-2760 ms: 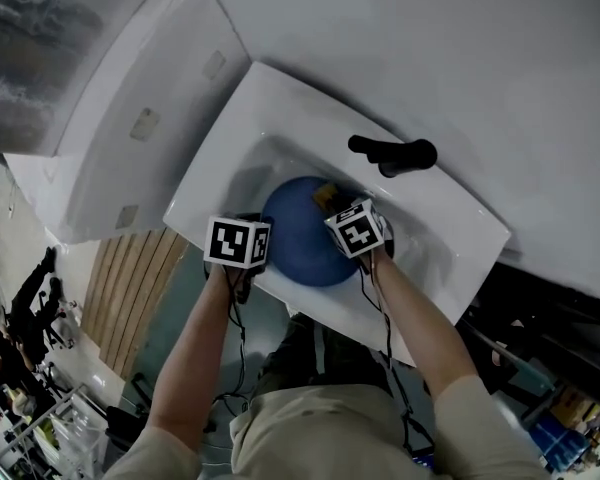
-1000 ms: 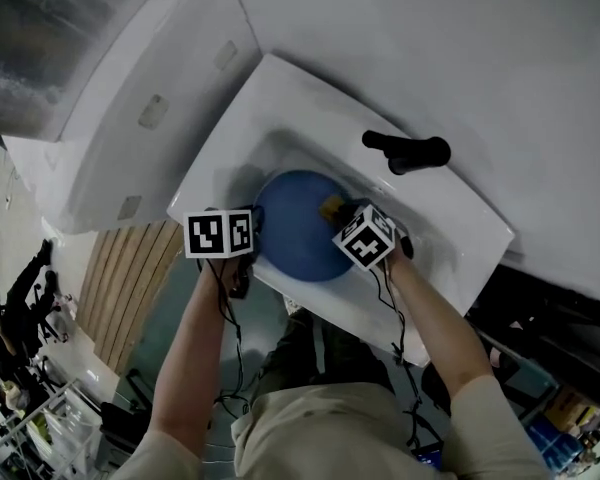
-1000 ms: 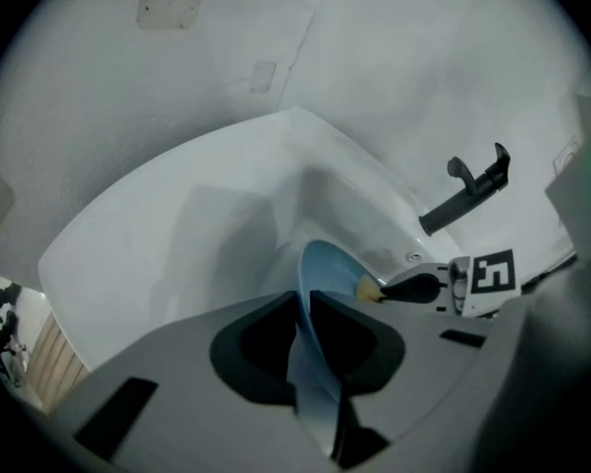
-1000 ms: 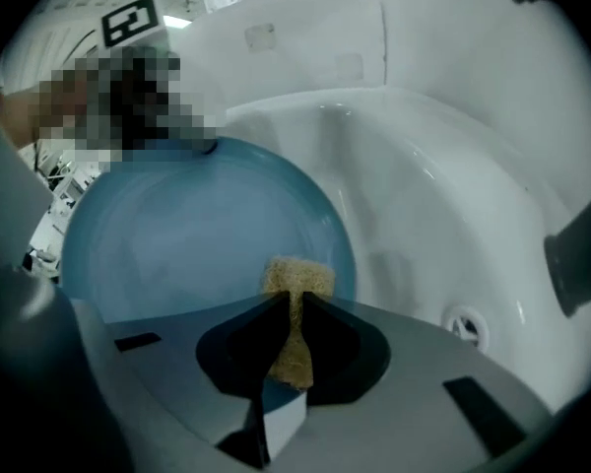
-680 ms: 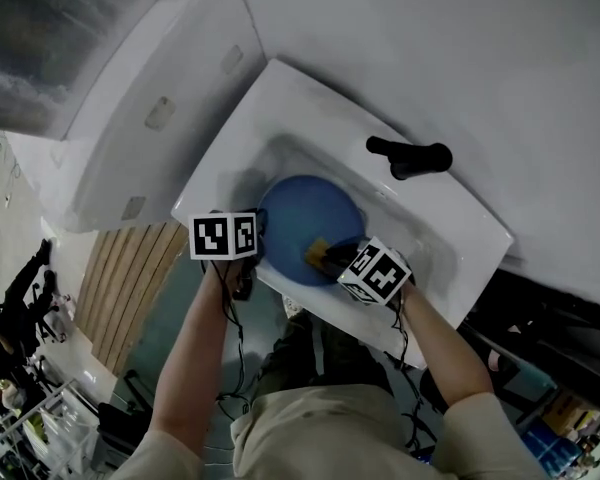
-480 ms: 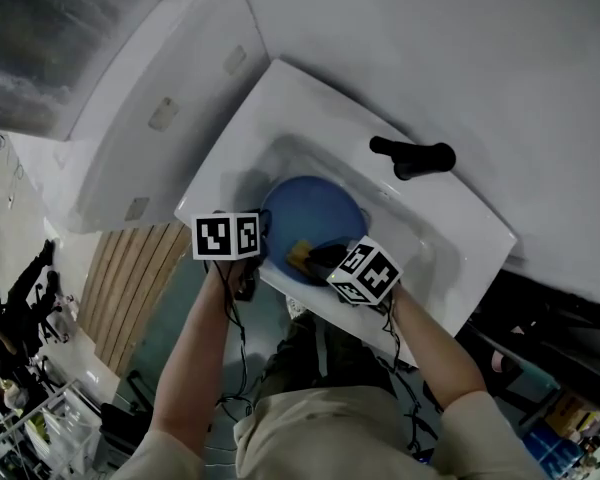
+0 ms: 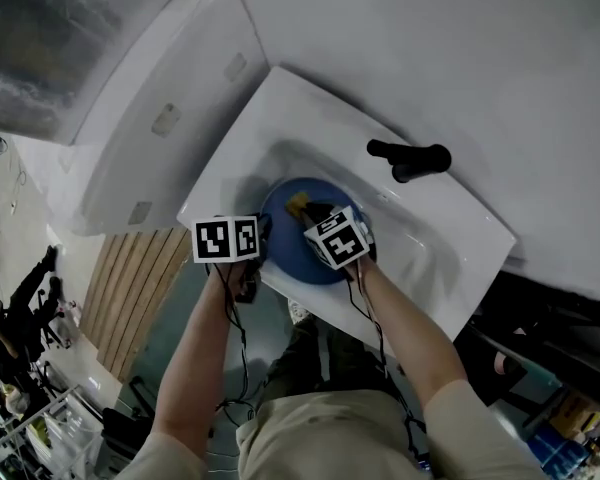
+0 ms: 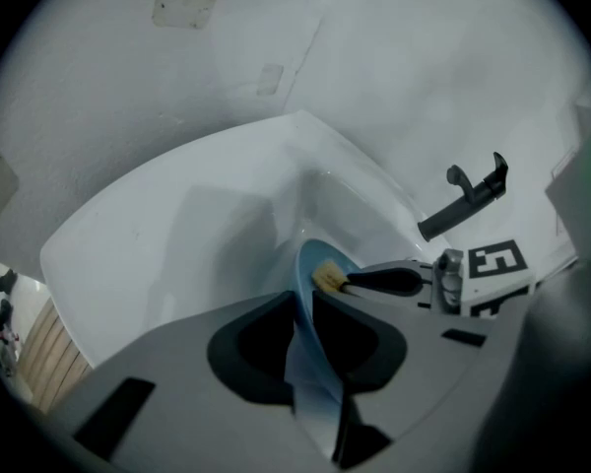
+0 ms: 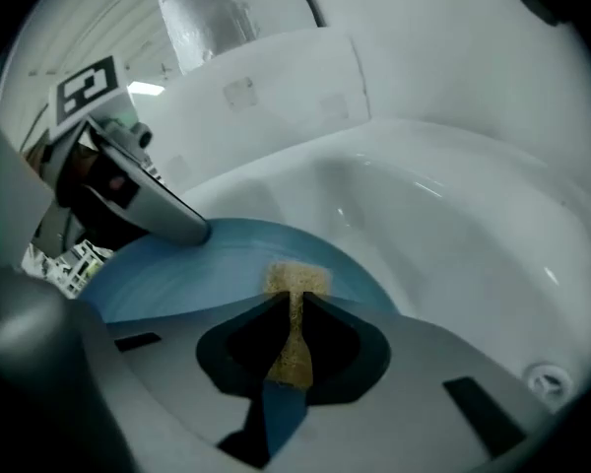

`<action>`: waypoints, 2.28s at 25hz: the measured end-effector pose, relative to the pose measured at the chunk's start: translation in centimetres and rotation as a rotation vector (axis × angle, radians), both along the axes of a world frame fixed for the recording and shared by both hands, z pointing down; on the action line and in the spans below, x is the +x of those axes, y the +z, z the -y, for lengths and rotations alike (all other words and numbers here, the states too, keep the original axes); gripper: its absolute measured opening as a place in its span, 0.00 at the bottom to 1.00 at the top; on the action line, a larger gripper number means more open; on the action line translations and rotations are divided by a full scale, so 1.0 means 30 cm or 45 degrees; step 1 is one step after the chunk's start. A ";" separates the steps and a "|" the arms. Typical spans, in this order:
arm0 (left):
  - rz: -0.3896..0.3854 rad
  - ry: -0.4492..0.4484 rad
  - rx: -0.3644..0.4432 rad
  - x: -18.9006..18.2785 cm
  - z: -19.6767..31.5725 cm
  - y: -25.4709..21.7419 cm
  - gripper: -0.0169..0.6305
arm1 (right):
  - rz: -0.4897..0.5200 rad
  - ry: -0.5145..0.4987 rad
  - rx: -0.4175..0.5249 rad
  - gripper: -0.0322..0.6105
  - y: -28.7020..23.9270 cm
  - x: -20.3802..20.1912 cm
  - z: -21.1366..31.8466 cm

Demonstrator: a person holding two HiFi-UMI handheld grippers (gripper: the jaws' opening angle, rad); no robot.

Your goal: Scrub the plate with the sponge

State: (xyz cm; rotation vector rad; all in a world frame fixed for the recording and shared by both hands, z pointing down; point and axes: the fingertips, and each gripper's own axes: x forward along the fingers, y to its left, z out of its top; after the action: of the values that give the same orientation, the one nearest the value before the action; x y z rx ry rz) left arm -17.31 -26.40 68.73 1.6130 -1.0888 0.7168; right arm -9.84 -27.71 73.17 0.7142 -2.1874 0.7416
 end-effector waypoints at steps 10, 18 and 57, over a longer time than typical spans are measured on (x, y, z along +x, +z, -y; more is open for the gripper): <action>0.177 0.073 0.125 -0.036 -0.026 -0.063 0.19 | -0.130 0.202 -0.005 0.13 -0.069 0.375 0.041; 0.183 0.079 0.278 -0.045 -0.080 -0.287 0.22 | 0.020 0.239 0.183 0.13 -0.482 0.476 -0.032; 0.279 0.155 1.595 0.011 -0.495 -1.596 0.04 | 0.638 0.278 1.129 0.13 -1.803 0.393 -0.560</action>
State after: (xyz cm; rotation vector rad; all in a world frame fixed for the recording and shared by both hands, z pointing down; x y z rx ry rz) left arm -16.97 -11.55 20.86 2.6878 -1.7822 0.2335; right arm 1.94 -10.89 19.09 1.3216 -2.9429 -0.0211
